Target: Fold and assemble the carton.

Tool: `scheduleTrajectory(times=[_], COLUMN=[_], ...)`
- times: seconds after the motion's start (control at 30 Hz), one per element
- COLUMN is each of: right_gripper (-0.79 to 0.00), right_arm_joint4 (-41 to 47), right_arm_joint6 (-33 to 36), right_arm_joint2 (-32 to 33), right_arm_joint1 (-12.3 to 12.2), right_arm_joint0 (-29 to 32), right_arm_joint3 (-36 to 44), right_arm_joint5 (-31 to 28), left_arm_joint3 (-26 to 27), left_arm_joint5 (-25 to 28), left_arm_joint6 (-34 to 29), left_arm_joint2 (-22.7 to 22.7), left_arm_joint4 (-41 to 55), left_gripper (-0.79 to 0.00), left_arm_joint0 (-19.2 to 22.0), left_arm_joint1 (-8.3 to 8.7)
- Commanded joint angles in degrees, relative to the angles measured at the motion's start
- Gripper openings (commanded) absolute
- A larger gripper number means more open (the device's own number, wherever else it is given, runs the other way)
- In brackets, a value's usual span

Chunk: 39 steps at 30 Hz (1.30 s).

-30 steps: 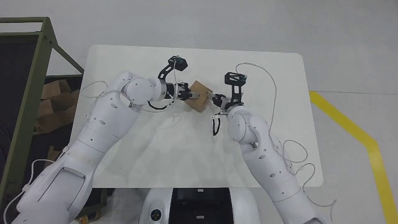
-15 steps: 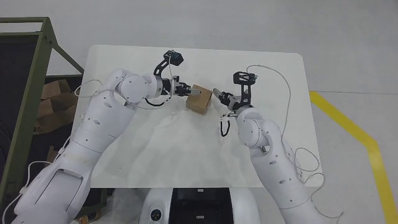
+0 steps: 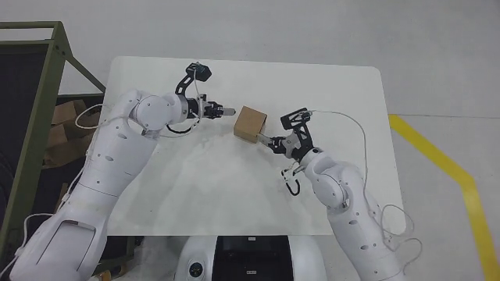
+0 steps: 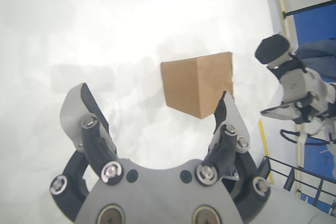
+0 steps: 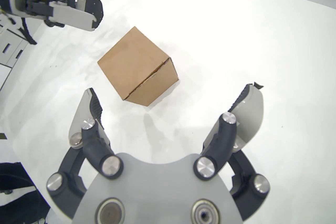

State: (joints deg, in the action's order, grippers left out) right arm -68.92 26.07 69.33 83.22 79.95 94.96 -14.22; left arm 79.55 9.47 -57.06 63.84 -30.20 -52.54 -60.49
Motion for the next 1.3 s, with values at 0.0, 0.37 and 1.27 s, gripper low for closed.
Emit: scheduleTrajectory(times=[0.0,0.37,1.27], right_gripper=[0.000,0.000,0.000], right_arm_joint4=[-0.6,-1.5,-4.4], right_arm_joint6=[0.2,-0.2,-3.4], right_arm_joint2=[0.2,0.1,-2.9], right_arm_joint1=[-0.3,-1.3,-1.1], right_arm_joint0=[0.3,0.9,11.0], right_arm_joint3=[0.2,1.1,7.6], right_arm_joint5=[-1.6,-5.8,19.8], left_arm_joint3=[-0.1,0.4,3.1], left_arm_joint5=[-0.6,-3.1,4.1], left_arm_joint6=[-0.3,2.5,-2.3], left_arm_joint2=[-0.2,-5.7,-7.8], left_arm_joint4=[-2.2,-9.4,-7.7], left_gripper=[0.000,0.000,0.000], left_arm_joint0=[-0.3,-0.5,-0.5], left_arm_joint1=[0.16,-0.84,-1.28])
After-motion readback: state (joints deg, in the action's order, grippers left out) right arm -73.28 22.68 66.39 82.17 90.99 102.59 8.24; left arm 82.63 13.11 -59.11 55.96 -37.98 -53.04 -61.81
